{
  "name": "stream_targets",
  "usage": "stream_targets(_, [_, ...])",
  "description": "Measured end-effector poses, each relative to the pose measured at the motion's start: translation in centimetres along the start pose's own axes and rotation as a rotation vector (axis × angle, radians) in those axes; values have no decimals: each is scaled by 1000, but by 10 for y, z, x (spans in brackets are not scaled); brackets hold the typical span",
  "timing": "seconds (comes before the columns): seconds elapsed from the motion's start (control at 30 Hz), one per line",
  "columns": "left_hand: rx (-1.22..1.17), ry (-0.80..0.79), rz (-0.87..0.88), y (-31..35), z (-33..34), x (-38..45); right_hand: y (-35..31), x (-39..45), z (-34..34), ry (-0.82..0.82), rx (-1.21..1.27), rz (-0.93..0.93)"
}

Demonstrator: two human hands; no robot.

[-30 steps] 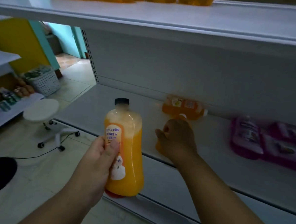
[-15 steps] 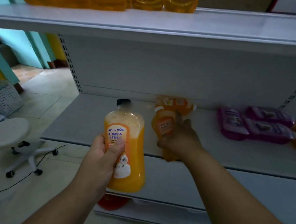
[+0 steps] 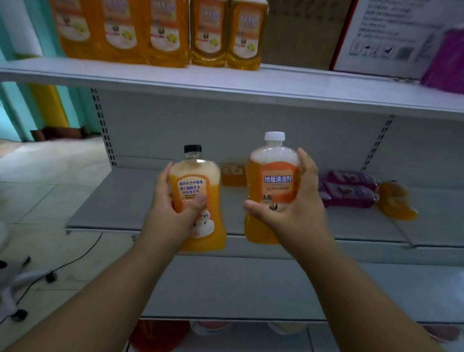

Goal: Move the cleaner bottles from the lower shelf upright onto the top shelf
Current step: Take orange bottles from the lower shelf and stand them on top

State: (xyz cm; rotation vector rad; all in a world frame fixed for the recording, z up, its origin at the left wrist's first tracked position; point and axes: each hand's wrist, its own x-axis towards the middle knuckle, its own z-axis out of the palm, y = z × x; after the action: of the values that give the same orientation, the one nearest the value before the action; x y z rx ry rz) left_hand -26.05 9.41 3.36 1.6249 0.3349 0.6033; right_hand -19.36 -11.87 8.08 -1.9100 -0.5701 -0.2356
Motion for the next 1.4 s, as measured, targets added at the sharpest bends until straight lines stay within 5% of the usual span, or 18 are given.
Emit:
stream_targets(0.33, [22,105,332,101,28,-34,-74,13,-85,50,126,-261])
stream_targets(0.63, [-37,131,477,171,-28,-10,-140,103,-47,171,12,-416])
stream_targets(1.07, [56,42,587,203,-73,136,-136,240,61,241,-115,-258])
stream_targets(1.4, [119,84,480,192,-66,196,-138,271,54,7,-356,-209])
